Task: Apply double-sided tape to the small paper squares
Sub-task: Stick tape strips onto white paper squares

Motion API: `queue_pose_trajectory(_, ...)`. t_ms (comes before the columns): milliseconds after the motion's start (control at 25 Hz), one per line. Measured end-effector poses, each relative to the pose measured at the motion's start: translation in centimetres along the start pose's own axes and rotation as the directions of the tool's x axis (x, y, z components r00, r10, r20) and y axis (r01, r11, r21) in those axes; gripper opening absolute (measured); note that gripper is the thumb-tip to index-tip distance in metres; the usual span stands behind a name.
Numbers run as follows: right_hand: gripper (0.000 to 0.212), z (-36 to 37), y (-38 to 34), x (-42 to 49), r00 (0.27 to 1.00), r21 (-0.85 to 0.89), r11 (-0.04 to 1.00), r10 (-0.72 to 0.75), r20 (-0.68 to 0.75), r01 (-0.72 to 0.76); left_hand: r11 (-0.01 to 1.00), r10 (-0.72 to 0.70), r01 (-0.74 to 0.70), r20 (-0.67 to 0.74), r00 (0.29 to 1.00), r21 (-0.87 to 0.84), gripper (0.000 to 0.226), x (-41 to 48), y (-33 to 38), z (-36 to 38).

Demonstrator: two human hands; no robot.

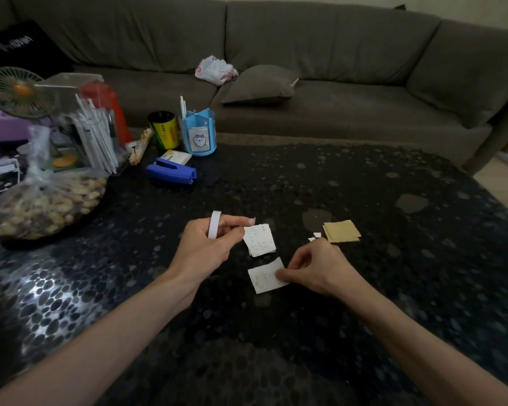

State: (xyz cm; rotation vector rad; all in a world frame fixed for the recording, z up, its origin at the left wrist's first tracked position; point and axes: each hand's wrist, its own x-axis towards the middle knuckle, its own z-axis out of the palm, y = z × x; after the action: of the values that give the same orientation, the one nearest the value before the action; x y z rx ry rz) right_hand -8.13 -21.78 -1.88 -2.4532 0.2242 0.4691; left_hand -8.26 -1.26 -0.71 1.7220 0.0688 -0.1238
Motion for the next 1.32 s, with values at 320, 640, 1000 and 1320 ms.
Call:
queue_pose_trajectory(320,0.02,-0.48,-0.37,-0.15,1.0,-0.057,0.998,0.001,-0.002,-0.001,1.0,-0.022,0.022,0.03,0.999,0.006,0.02,0.17,-0.24,-0.18)
queue_pose_trajectory(640,0.025,-0.58,-0.93,-0.79,0.943,0.556,0.79,-0.33,0.031,0.259,0.994,-0.103,0.111,0.238,0.966,-0.019,0.022,-0.2,-0.15,-0.15)
queue_pose_trajectory(1000,0.005,-0.63,-0.57,-0.61,0.964,0.616,0.754,-0.263,-0.034,0.227,0.992,-0.115,0.124,0.204,0.972,-0.028,0.022,-0.15,-0.2,-0.1)
queue_pose_trajectory(1320,0.007,-0.59,-0.66,-0.53,0.969,0.608,0.764,-0.242,-0.045,0.219,0.992,-0.121,0.128,0.213,0.97,-0.019,0.021,-0.17,-0.34,-0.09)
